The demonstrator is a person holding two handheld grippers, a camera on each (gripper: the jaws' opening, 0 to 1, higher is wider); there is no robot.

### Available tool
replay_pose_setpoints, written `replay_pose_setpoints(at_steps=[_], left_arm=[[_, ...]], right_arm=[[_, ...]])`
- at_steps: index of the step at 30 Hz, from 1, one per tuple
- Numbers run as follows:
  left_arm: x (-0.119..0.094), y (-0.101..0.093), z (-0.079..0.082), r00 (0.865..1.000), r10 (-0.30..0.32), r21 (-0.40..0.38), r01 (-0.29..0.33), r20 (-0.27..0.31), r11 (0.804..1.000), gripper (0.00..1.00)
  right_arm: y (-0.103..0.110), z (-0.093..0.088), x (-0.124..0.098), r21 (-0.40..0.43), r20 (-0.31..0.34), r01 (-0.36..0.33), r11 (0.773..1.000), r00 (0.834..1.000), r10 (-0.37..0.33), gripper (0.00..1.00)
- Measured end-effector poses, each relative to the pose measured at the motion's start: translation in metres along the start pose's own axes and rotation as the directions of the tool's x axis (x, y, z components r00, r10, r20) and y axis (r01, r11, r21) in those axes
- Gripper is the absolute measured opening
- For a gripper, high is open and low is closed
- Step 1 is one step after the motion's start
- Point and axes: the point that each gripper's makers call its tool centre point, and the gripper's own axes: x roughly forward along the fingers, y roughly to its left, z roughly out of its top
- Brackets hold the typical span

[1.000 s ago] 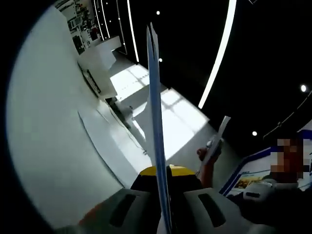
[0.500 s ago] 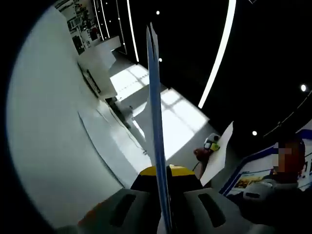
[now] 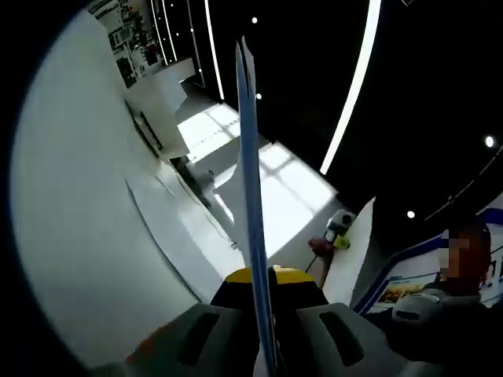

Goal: Organize the stack of printing papers by aligning and flattening the scattered papers on the table

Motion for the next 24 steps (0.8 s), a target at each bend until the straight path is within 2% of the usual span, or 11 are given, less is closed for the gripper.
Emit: replay_pose_setpoints(at_steps=[5, 8, 14, 24], left_arm=[[0.0, 0.0, 0.0, 1.0, -0.001, 0.002, 0.001, -0.001, 1.0, 0.06], [0.0, -0.001, -0.001, 1.0, 0.002, 0.003, -0.002, -0.001, 1.0, 0.06], [0.001, 0.0, -0.001, 1.0, 0.006, 0.004, -0.006, -0.003, 1.0, 0.06], [0.0, 0.002, 0.001, 1.0, 0.004, 0.003, -0.004, -0.002, 1.0, 0.06]], right_arm=[[-0.012, -0.003, 0.006, 0.006, -0.046, 0.007, 1.0, 0.999, -0.007, 0.0], [-0.028, -0.008, 0.011, 0.021, -0.085, 0.066, 0.998, 0.994, -0.064, 0.0], [-0.052, -0.015, 0.022, 0.03, -0.145, 0.116, 0.993, 0.983, -0.11, 0.0], [-0.076, -0.018, 0.035, 0.014, -0.184, 0.181, 0.983, 0.967, -0.175, 0.0]])
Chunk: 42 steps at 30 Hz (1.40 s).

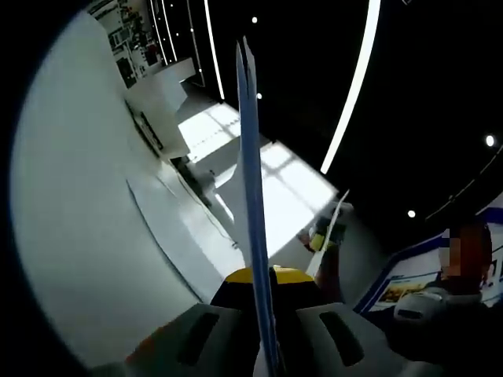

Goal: Organize the stack of printing papers by aligning and flattening the scattered papers on the table

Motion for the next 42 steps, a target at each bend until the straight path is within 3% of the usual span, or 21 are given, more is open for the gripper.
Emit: replay_pose_setpoints(at_steps=[14, 35, 42], left_arm=[[0.0, 0.0, 0.0, 1.0, -0.001, -0.002, 0.001, 0.0, 1.0, 0.06], [0.0, 0.001, 0.0, 1.0, 0.001, -0.004, -0.001, 0.001, 1.0, 0.06], [0.0, 0.001, 0.0, 1.0, -0.001, -0.002, 0.001, 0.001, 1.0, 0.06]], right_arm=[[-0.008, 0.003, 0.021, 0.004, -0.035, 0.013, 1.0, 0.999, -0.013, 0.0], [-0.025, 0.007, 0.049, 0.042, -0.111, -0.044, 0.998, 0.993, 0.049, 0.0], [-0.031, 0.0, 0.057, 0.053, -0.182, -0.049, 0.997, 0.982, 0.057, 0.0]])
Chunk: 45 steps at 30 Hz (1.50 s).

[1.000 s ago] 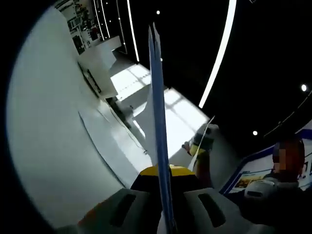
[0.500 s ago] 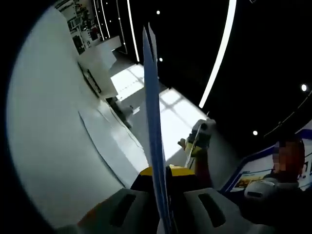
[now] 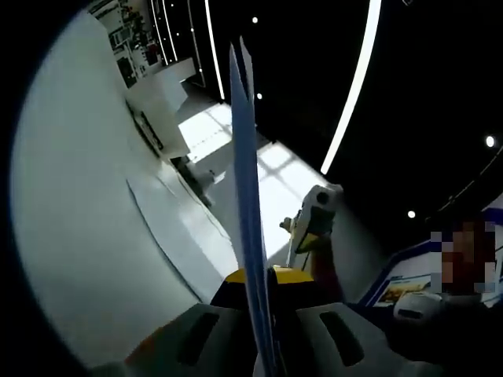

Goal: Organize the stack of printing papers by aligning and flattening the scattered papers on the table

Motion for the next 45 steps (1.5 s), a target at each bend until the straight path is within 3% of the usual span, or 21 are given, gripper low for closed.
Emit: replay_pose_setpoints(at_steps=[13, 15, 20, 32, 45], left_arm=[[0.001, -0.001, -0.001, 1.0, -0.002, 0.019, 0.002, -0.002, 1.0, 0.07], [0.001, -0.002, 0.0, 1.0, -0.006, 0.017, 0.006, 0.0, 1.0, 0.07], [0.001, -0.003, 0.002, 1.0, -0.013, 0.014, 0.013, 0.004, 1.0, 0.08], [0.0, -0.003, 0.005, 1.0, -0.022, 0.004, 0.022, 0.011, 1.0, 0.1], [-0.001, -0.005, 0.007, 0.999, -0.036, -0.001, 0.036, 0.02, 0.999, 0.13]], right_arm=[[-0.016, 0.002, 0.016, 0.08, -0.077, -0.046, 0.996, 0.996, 0.052, 0.0], [-0.014, 0.004, 0.016, 0.101, -0.06, -0.088, 0.991, 0.994, 0.094, 0.0], [-0.022, 0.001, 0.015, 0.146, -0.042, -0.113, 0.983, 0.992, 0.12, 0.0], [-0.031, -0.005, 0.019, 0.215, -0.051, -0.124, 0.969, 0.989, 0.138, 0.0], [-0.034, 0.005, 0.03, 0.254, -0.062, -0.138, 0.957, 0.985, 0.159, 0.0]])
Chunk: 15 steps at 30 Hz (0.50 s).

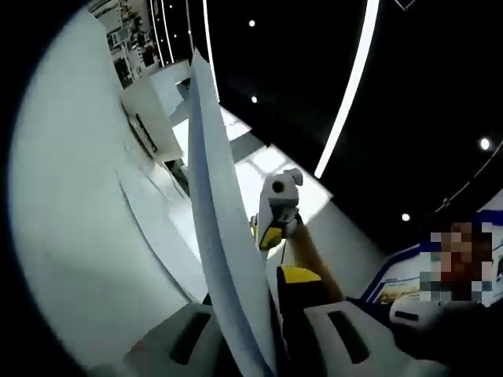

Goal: Organize the stack of printing papers by aligning and flattening the scattered papers on the table

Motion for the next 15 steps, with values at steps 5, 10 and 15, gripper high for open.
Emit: replay_pose_setpoints(at_steps=[5, 10, 15], left_arm=[[0.0, 0.0, -0.001, 1.0, 0.001, 0.008, -0.001, -0.002, 1.0, 0.13], [0.001, 0.0, -0.001, 1.0, 0.0, 0.007, 0.0, -0.003, 1.0, 0.13], [0.001, -0.001, -0.001, 1.0, -0.001, 0.007, 0.001, -0.003, 1.0, 0.13]], right_arm=[[0.001, 0.008, 0.006, -0.002, -0.005, -0.006, 1.0, 1.0, 0.006, 0.0], [0.001, 0.016, 0.012, -0.009, -0.016, -0.003, 1.0, 1.0, 0.003, 0.0], [0.001, 0.024, 0.013, -0.012, -0.012, 0.002, 1.0, 1.0, -0.002, 0.0]])
